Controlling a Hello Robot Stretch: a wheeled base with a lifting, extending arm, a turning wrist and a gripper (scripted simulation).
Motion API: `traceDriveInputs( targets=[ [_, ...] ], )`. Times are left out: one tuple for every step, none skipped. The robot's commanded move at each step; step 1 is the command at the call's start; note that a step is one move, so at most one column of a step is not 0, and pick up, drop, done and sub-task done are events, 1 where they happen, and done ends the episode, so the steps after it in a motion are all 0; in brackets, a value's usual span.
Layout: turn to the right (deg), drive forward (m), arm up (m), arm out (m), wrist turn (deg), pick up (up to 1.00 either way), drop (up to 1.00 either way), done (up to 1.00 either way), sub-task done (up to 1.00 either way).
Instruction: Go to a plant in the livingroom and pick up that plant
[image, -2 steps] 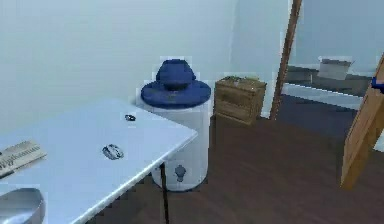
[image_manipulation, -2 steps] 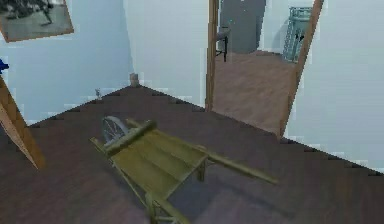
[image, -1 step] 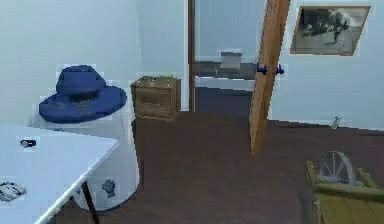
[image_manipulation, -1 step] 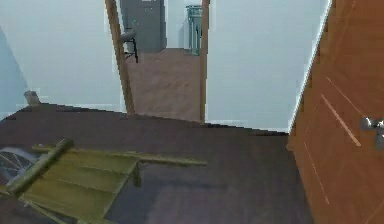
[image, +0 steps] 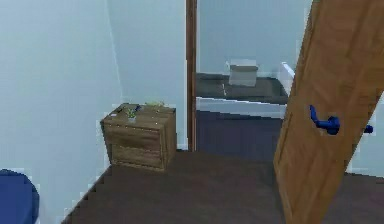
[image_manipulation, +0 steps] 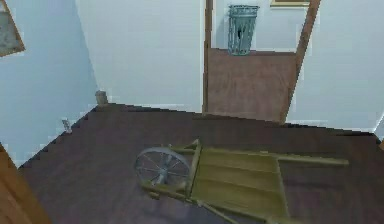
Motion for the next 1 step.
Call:
traceDriveInputs(
  targets=[
    [0.0,0.9,0.0,0.0,0.0,0.0,0.0,0.0,0.0]
  ],
)
